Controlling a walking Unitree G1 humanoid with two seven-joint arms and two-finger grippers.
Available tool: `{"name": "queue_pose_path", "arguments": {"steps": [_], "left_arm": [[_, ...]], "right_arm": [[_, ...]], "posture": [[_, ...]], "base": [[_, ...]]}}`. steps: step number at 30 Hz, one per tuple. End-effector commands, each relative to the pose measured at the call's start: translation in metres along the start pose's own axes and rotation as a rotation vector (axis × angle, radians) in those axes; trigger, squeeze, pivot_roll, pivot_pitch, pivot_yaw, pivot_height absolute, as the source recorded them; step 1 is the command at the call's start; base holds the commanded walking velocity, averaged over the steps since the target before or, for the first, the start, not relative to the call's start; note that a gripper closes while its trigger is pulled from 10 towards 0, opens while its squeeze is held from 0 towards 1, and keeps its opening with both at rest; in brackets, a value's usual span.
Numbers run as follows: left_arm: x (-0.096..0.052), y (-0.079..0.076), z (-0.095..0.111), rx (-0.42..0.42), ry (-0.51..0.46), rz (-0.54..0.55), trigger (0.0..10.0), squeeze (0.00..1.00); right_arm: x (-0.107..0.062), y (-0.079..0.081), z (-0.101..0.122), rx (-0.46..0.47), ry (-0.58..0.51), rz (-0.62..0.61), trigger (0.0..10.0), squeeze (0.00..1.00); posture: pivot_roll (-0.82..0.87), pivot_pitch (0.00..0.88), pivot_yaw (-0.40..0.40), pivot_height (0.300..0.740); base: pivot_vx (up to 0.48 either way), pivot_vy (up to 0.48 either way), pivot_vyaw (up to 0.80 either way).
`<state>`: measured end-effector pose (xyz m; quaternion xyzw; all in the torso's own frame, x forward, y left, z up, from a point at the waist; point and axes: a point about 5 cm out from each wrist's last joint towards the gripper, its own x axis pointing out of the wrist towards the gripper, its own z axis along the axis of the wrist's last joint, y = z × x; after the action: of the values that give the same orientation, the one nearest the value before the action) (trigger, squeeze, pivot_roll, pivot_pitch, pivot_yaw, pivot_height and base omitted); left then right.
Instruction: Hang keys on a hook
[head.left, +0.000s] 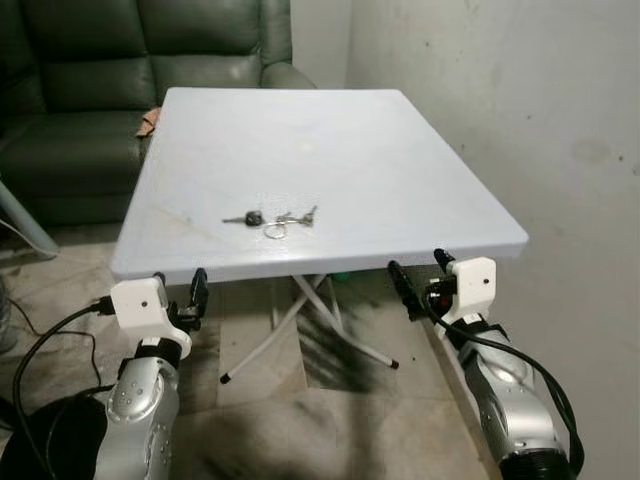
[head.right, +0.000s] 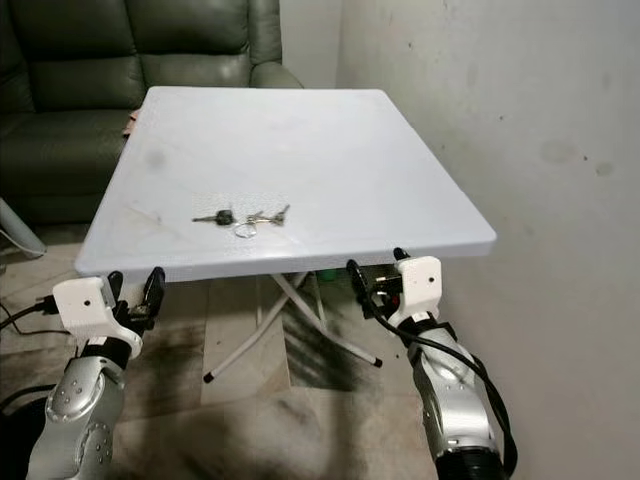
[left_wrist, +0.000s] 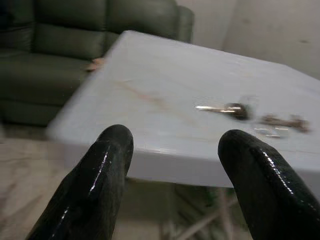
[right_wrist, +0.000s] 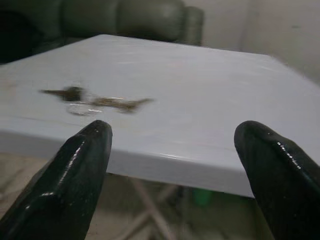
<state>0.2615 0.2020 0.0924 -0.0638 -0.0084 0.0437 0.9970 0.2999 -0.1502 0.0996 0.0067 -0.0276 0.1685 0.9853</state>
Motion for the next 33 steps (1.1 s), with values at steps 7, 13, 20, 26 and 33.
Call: {"name": "queue_pose_path", "arguments": {"steps": [7, 13, 20, 26, 33], "left_arm": [[0.0019, 0.0008, 0.0036, 0.008, -0.012, 0.007, 10.0, 0.0], [0.0018, 0.0013, 0.0029, 0.008, -0.009, 0.006, 10.0, 0.0], [0.001, 0.0002, 0.0013, 0.023, -0.002, 0.012, 10.0, 0.0], [0.0009, 0.0, 0.0021, 0.029, -0.011, 0.019, 10.0, 0.0], [0.0, -0.0005, -0.0003, 0.031, 0.007, 0.028, 10.0, 0.0]], "right_arm": [[0.0033, 0.002, 0.0054, -0.001, -0.014, 0.025, 10.0, 0.0], [0.003, 0.0027, 0.005, -0.002, -0.012, 0.03, 10.0, 0.0], [0.0019, 0.0028, 0.0042, -0.001, -0.008, 0.039, 10.0, 0.0], [0.0031, 0.0032, 0.0044, -0.001, -0.008, 0.043, 10.0, 0.0], [0.0052, 0.0043, 0.0052, -0.004, -0.009, 0.054, 10.0, 0.0]], "posture": [[-0.02, 0.019, -0.05, 0.74], [-0.02, 0.014, -0.052, 0.74], [-0.02, 0.011, -0.055, 0.74], [-0.01, 0.001, -0.06, 0.74], [0.0, 0.002, -0.066, 0.74]], "base": [[0.0, 0.48, 0.0], [0.0, 0.48, 0.0], [0.0, 0.26, 0.0], [0.0, 0.0, 0.0], [0.0, 0.0, 0.0]]}}
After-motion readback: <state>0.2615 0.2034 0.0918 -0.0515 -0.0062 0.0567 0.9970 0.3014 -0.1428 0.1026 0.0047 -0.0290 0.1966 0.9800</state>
